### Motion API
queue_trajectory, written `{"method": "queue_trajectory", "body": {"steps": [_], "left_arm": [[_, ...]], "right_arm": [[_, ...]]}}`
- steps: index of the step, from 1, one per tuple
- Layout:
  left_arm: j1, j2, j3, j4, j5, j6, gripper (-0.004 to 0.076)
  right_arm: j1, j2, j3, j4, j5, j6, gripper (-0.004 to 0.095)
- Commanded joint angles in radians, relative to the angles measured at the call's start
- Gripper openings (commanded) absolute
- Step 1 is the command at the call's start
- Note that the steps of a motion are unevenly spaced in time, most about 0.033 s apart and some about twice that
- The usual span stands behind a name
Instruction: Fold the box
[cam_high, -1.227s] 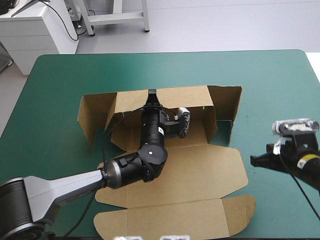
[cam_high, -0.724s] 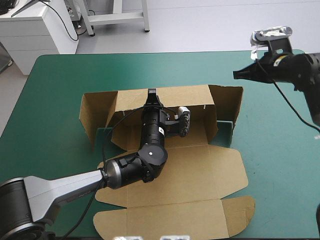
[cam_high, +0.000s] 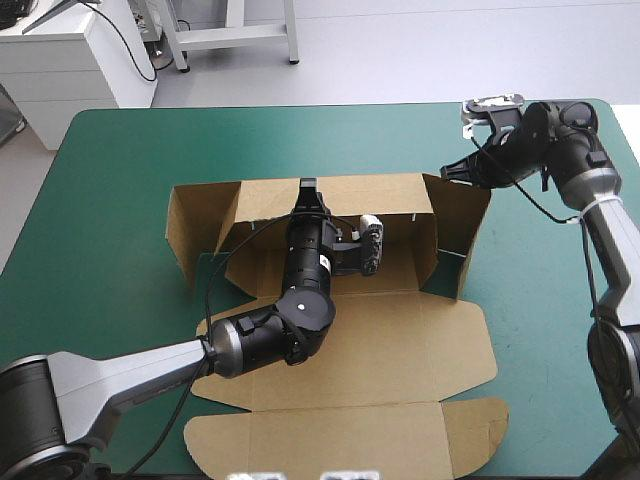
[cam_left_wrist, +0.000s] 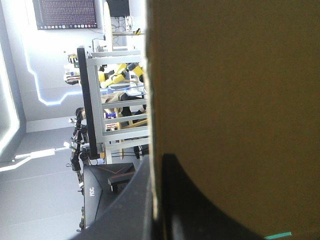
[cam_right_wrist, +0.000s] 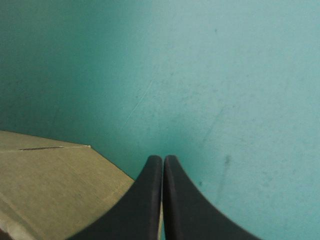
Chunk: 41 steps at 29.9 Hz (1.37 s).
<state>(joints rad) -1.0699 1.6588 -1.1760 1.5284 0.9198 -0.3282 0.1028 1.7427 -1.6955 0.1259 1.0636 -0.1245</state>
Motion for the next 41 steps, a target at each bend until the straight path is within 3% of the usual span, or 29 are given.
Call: {"method": "queue_trajectory", "body": {"steps": [1, 4, 10, 14, 17, 19, 24, 32, 34, 37, 38, 41], "left_arm": [[-0.004, -0.051, -0.025, 0.067, 0.008, -0.012, -0.0008], [-0.004, -0.049, -0.025, 0.067, -0.001, -0.012, -0.0008], [-0.004, -0.049, -0.025, 0.067, 0.001, -0.012, -0.0008], [-0.004, -0.049, -0.025, 0.067, -0.001, -0.012, -0.0008], [-0.004, -0.049, -0.025, 0.067, -0.001, -0.012, -0.0008], [-0.004, -0.049, -0.025, 0.067, -0.001, -0.012, -0.0008], [-0.004, -0.049, -0.025, 0.067, -0.001, -0.012, -0.0008], [-0.004, -0.049, -0.025, 0.067, -0.001, -0.012, -0.0008], [-0.004, -0.049, -0.025, 0.067, -0.001, -0.012, -0.0008], [-0.004, -0.049, -0.025, 0.066, 0.006, -0.012, -0.0008], [-0.004, -0.049, -0.025, 0.061, 0.006, -0.012, -0.0008], [-0.004, -0.049, -0.025, 0.061, 0.007, -0.035, -0.0008]], "right_arm": [[-0.009, -0.114, 0.069, 0.069, -0.064, -0.018, -0.0002], [-0.009, -0.162, 0.17, 0.113, -0.093, -0.05, -0.0002], [-0.009, -0.369, 0.477, 0.26, -0.344, -0.127, -0.0002], [-0.009, -0.49, 0.705, 0.378, -0.517, -0.328, -0.0002], [-0.007, -0.566, 0.866, 0.556, -0.693, -0.541, -0.0001], [-0.007, -0.599, 0.933, 0.683, -0.75, -0.668, 0.0], [-0.007, -0.624, 0.992, 0.827, -0.692, -0.933, 0.0054], [-0.007, -0.623, 0.958, 0.827, -0.575, -1.074, 0.0462], [-0.007, -0.623, 0.948, 0.82, -0.533, -1.074, 0.0499], [-0.007, -0.624, 0.938, 0.775, -0.485, -0.961, 0.0431], [-0.007, -0.626, 0.932, 0.733, -0.485, -0.885, 0.035], [-0.007, -0.626, 0.895, 0.551, -0.478, -0.615, -0.0016]]}}
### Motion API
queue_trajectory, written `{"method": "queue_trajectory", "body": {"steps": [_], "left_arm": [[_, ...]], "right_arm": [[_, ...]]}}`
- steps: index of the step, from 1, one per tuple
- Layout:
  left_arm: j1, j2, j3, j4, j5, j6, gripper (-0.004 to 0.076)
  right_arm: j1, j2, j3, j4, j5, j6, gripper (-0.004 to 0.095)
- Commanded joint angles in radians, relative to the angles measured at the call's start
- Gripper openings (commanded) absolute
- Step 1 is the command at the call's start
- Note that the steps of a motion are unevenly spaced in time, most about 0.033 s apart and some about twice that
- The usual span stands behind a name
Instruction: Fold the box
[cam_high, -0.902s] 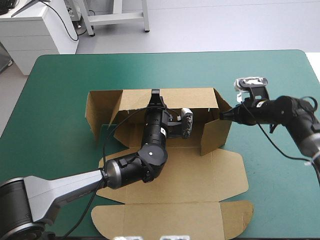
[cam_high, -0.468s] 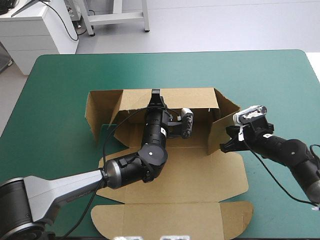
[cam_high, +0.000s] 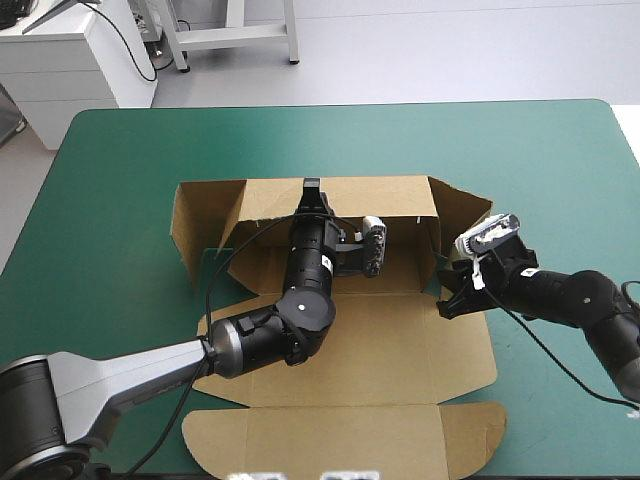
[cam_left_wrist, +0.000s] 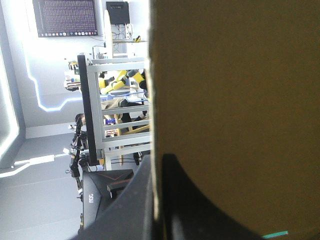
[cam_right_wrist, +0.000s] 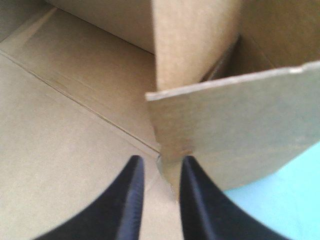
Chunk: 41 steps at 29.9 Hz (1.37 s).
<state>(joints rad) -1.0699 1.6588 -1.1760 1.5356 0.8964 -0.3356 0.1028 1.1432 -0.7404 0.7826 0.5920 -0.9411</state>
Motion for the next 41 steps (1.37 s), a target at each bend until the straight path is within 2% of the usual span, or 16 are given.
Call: {"method": "queue_trajectory", "body": {"steps": [1, 4, 7, 10, 16, 25, 29, 34, 36, 41], "left_arm": [[-0.004, -0.049, -0.025, 0.054, 0.033, -0.028, -0.0008], [-0.004, -0.049, -0.025, 0.054, 0.034, -0.028, -0.0008], [-0.004, -0.049, -0.025, 0.054, 0.034, -0.028, -0.0008], [-0.004, -0.049, -0.025, 0.054, 0.034, -0.028, -0.0008], [-0.004, -0.049, -0.025, 0.054, 0.034, -0.028, -0.0008], [-0.004, -0.049, -0.025, 0.056, 0.034, -0.028, -0.0008], [-0.004, -0.049, -0.025, 0.056, 0.034, -0.028, -0.0008], [-0.004, -0.049, -0.025, 0.056, 0.034, -0.028, -0.0008], [-0.004, -0.049, -0.025, 0.056, 0.034, -0.028, -0.0008], [-0.004, -0.049, -0.025, 0.056, 0.034, -0.028, -0.0008]], "right_arm": [[-0.007, -0.027, -0.086, -0.186, 0.007, 0.333, 0.0003], [-0.007, -0.027, -0.17, -0.33, 0.077, 0.54, 0.0], [-0.007, -0.027, -0.288, -0.414, 0.183, 0.628, 0.0], [-0.007, -0.025, -0.407, -0.421, 0.245, 0.636, 0.0], [-0.007, 0.035, -0.639, -0.448, 0.287, 0.667, 0.0], [-0.007, 0.335, -0.959, -0.568, 0.468, 0.755, 0.0], [-0.007, 0.445, -1.077, -0.62, 0.509, 0.789, -0.0001], [-0.007, 0.545, -1.122, -0.643, 0.561, 0.803, -0.0002], [-0.007, 0.566, -1.106, -0.641, 0.573, 0.759, -0.0002], [-0.009, 0.558, -1.007, -0.633, 0.549, 0.723, -0.0002]]}}
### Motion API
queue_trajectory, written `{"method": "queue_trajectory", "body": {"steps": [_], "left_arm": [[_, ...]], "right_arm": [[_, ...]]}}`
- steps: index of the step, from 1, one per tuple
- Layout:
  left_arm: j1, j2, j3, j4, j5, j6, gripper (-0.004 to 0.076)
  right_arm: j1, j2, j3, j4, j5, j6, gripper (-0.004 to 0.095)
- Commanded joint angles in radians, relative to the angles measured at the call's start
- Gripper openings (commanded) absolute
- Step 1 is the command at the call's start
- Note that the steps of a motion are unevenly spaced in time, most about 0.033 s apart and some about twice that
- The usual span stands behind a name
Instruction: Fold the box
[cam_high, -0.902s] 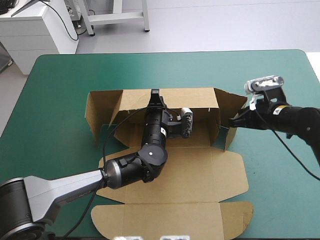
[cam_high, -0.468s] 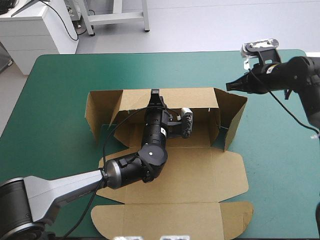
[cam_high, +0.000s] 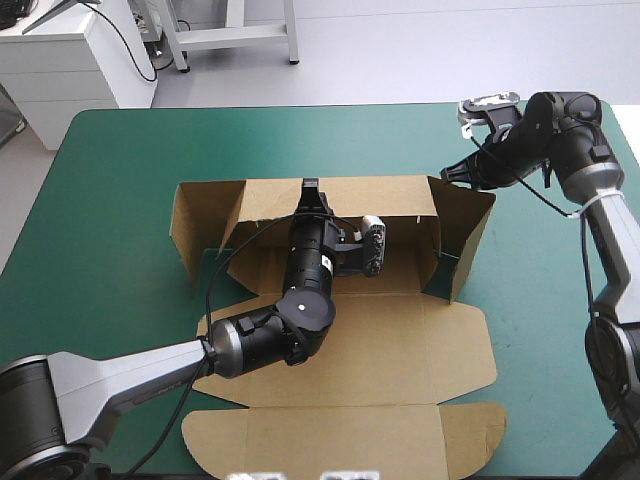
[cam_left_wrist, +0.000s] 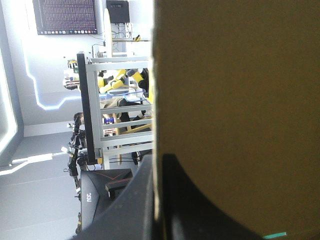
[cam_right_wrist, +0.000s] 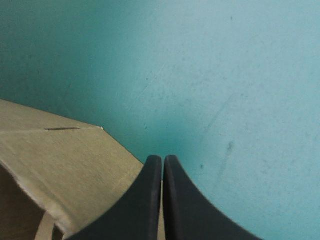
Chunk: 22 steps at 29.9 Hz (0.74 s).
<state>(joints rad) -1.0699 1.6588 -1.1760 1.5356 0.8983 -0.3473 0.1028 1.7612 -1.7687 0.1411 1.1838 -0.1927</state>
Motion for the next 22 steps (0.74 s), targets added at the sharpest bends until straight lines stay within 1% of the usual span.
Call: {"method": "queue_trajectory", "body": {"steps": [1, 5, 7, 9, 11, 15, 17, 19, 21, 22], "left_arm": [[-0.004, -0.049, -0.025, 0.058, 0.032, -0.016, -0.0008], [-0.004, -0.049, -0.025, 0.058, 0.036, -0.016, -0.0008], [-0.004, -0.049, -0.025, 0.058, 0.036, -0.016, -0.0008], [-0.004, -0.049, -0.025, 0.058, 0.036, -0.016, -0.0008], [-0.004, -0.049, -0.025, 0.058, 0.036, -0.016, -0.0008], [-0.004, -0.049, -0.025, 0.058, 0.036, -0.016, -0.0008], [-0.004, -0.049, -0.025, 0.058, 0.036, -0.016, -0.0008], [-0.004, -0.049, -0.025, 0.058, 0.041, -0.016, -0.0008], [-0.004, -0.049, -0.025, 0.054, 0.041, -0.016, -0.0008], [-0.004, -0.049, -0.025, 0.054, 0.041, -0.022, -0.0008]], "right_arm": [[-0.009, -0.073, 0.052, 0.02, -0.067, -0.028, -0.0002], [-0.032, -0.142, 0.188, 0.144, -0.151, -0.092, -0.0002], [-0.048, -0.171, 0.26, 0.217, -0.167, -0.159, -0.0002], [-0.068, -0.205, 0.337, 0.288, -0.205, -0.223, -0.0002], [-0.084, -0.252, 0.423, 0.356, -0.288, -0.287, -0.0002], [-0.108, -0.359, 0.626, 0.553, -0.452, -0.54, -0.0002], [-0.11, -0.402, 0.713, 0.635, -0.512, -0.68, -0.0002], [-0.11, -0.441, 0.8, 0.729, -0.55, -0.811, -0.0002], [-0.11, -0.474, 0.875, 0.832, -0.564, -0.977, -0.0002], [-0.11, -0.486, 0.9, 0.865, -0.576, -1.027, -0.0002]]}}
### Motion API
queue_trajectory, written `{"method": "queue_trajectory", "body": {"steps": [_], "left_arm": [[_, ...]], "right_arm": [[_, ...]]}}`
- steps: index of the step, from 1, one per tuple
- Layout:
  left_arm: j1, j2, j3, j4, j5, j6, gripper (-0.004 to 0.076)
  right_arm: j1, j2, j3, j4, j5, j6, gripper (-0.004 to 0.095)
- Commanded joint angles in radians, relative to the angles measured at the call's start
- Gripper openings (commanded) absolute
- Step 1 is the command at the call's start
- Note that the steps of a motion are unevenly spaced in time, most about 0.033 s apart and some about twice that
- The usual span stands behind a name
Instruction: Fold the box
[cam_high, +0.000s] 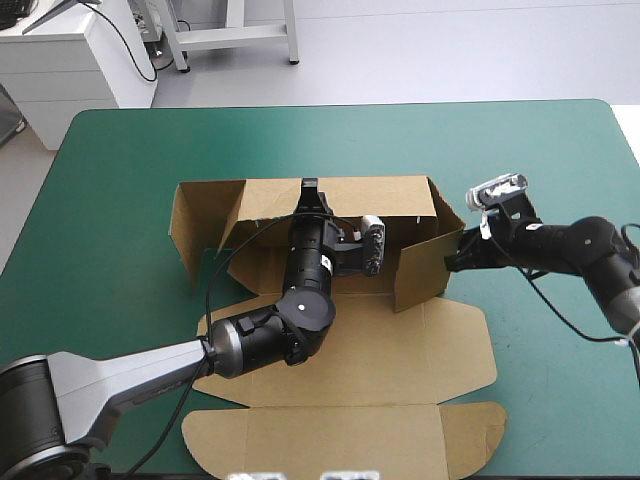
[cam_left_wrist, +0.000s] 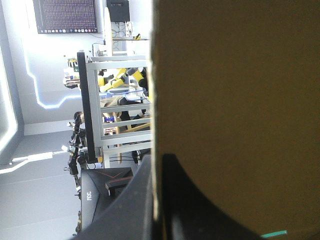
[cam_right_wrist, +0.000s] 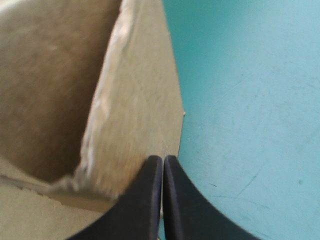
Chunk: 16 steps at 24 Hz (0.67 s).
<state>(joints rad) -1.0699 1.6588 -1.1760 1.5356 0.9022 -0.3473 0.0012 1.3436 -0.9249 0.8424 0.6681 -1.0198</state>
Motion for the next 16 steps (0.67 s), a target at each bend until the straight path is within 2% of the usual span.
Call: {"method": "queue_trajectory", "body": {"steps": [1, 5, 8, 10, 11, 12, 13, 15, 16], "left_arm": [[-0.004, -0.049, -0.025, 0.054, 0.034, -0.031, -0.0008], [-0.004, -0.049, -0.025, 0.054, 0.034, -0.023, -0.0008], [-0.004, -0.049, -0.025, 0.054, 0.034, -0.023, -0.0008], [-0.004, -0.049, -0.025, 0.054, 0.034, -0.025, -0.0008], [-0.004, -0.049, -0.025, 0.054, 0.034, -0.024, -0.0008], [-0.004, -0.049, -0.025, 0.054, 0.034, -0.024, -0.0008], [-0.004, -0.049, -0.025, 0.054, 0.034, -0.024, -0.0008], [-0.004, -0.049, -0.025, 0.054, 0.034, -0.024, -0.0008], [-0.004, -0.049, -0.025, 0.054, 0.034, -0.024, -0.0008]], "right_arm": [[-0.008, -0.074, 0.083, 0.195, -0.073, -0.239, -0.0002], [-0.008, -0.074, 0.133, 0.232, -0.114, -0.33, 0.0005], [-0.008, -0.074, 0.131, 0.264, -0.112, -0.398, 0.0048], [-0.008, -0.074, 0.131, 0.284, -0.089, -0.441, 0.0153], [-0.008, -0.074, 0.131, 0.284, -0.064, -0.452, 0.0265], [-0.008, -0.074, 0.131, 0.284, -0.055, -0.452, 0.0329], [-0.008, -0.074, 0.131, 0.279, -0.029, -0.453, 0.0454], [-0.008, -0.074, 0.131, 0.249, 0.029, -0.46, 0.0556], [-0.008, -0.074, 0.131, 0.244, 0.048, -0.46, 0.0564]]}}
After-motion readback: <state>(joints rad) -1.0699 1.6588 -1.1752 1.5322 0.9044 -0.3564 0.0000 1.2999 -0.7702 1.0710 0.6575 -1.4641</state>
